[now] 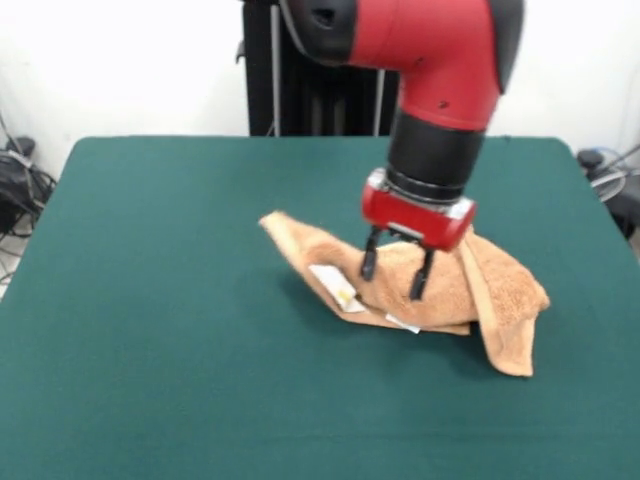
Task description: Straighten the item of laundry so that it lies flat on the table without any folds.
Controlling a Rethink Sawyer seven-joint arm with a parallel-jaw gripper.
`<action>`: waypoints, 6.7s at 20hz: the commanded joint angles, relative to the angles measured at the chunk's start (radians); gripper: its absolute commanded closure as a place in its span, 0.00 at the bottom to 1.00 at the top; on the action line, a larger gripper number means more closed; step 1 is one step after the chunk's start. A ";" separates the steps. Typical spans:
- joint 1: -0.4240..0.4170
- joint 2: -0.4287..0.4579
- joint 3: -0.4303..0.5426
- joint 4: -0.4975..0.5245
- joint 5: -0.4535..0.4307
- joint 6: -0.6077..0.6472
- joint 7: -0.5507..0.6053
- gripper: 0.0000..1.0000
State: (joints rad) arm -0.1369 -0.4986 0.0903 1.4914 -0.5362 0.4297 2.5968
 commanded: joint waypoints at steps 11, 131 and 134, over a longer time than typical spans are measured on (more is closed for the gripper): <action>0.049 0.085 0.082 0.110 0.124 -0.022 0.050 0.00; -0.073 0.277 0.136 0.352 0.532 -0.284 -0.037 0.00; -0.057 0.262 0.128 0.362 0.555 -0.286 -0.041 0.00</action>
State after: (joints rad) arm -0.2016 -0.4058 0.1178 1.6629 -0.0330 0.1463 2.3674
